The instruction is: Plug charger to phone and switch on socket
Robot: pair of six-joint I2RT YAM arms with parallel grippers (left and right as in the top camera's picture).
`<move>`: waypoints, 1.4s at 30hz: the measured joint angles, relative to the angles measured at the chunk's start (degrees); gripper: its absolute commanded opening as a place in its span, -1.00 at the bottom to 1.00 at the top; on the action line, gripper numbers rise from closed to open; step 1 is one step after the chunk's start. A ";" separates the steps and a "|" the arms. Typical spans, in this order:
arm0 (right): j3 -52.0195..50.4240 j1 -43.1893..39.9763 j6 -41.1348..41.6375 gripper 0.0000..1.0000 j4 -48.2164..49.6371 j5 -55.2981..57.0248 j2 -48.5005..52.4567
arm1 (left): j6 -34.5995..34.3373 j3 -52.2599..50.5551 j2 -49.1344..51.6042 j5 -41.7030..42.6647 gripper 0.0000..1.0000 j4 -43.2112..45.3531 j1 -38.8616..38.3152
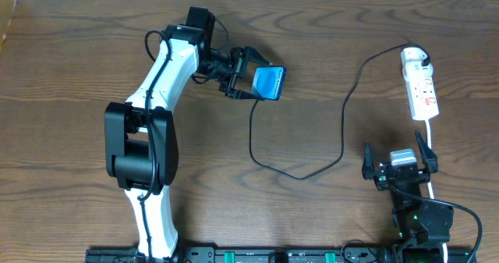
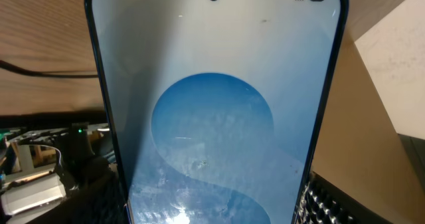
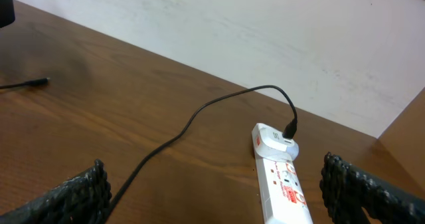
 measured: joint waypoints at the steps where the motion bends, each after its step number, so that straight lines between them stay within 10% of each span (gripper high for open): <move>1: 0.00 0.00 0.00 0.99 0.00 0.00 0.00 | 0.00 0.00 0.00 0.22 0.27 0.00 0.00; 42: 0.00 0.00 0.00 0.99 0.00 0.00 0.00 | -2.62 0.00 0.00 0.76 0.27 0.00 0.00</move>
